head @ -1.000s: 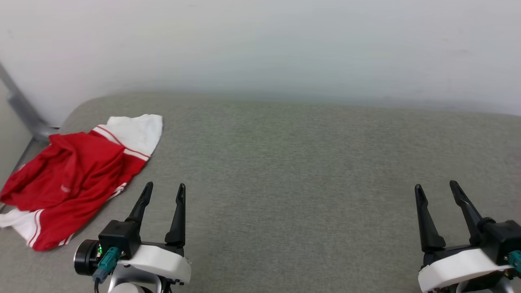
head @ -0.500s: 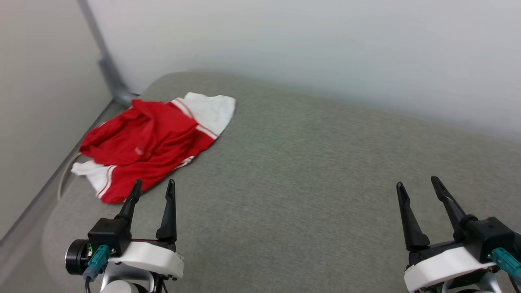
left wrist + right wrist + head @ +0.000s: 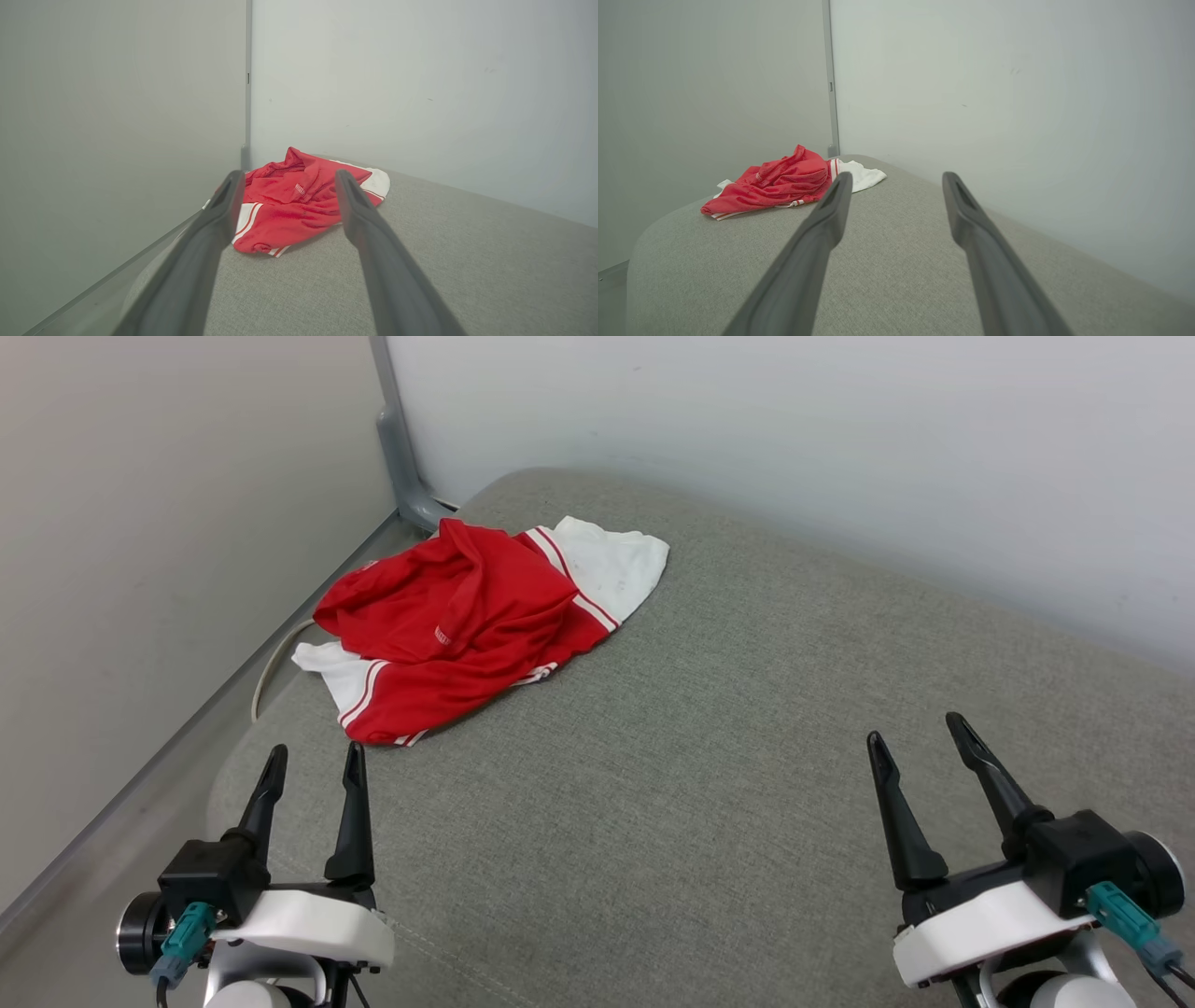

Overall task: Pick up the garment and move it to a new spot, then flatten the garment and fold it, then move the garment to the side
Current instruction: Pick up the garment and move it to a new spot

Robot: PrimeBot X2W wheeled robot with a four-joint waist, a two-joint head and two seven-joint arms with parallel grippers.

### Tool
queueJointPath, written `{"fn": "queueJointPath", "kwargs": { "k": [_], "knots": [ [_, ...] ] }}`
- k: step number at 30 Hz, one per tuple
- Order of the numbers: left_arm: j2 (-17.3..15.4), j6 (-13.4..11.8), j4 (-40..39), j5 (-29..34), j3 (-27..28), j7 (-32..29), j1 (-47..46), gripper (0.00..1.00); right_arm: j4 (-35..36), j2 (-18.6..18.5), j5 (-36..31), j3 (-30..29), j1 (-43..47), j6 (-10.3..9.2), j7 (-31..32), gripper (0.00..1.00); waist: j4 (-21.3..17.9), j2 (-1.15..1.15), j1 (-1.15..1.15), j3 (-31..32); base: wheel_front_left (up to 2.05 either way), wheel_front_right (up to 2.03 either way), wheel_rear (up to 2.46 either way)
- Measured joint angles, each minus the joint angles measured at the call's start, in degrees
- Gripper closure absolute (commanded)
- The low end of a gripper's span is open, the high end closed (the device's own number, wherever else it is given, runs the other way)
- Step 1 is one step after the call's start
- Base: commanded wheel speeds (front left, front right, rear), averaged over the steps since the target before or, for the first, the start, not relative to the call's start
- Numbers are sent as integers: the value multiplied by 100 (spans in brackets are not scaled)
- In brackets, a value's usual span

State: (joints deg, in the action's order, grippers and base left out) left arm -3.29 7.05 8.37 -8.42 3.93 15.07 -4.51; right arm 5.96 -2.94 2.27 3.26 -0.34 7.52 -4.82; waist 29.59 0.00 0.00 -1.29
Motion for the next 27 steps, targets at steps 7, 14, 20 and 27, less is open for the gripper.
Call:
{"fn": "queueJointPath", "kwargs": {
  "k": [7,14,20,27],
  "knots": [
    [20,2,-63,-19,122,0,49,0,-135,0,-8,81,-135,0,-43,0,40,0,0,-70,0,0,0],
    [23,11,144,-29,136,0,-90,0,-200,0,53,-32,-176,0,-52,0,61,0,0,-115,0,0,0],
    [-94,34,797,-445,-3,-30,-882,0,22,-1,34,-209,-130,0,87,0,53,0,0,-324,0,0,0],
    [-556,35,1377,-1246,25,-621,-2082,0,448,-122,-112,-185,-495,0,363,0,-315,0,1,-1022,0,0,0]
  ]
}}
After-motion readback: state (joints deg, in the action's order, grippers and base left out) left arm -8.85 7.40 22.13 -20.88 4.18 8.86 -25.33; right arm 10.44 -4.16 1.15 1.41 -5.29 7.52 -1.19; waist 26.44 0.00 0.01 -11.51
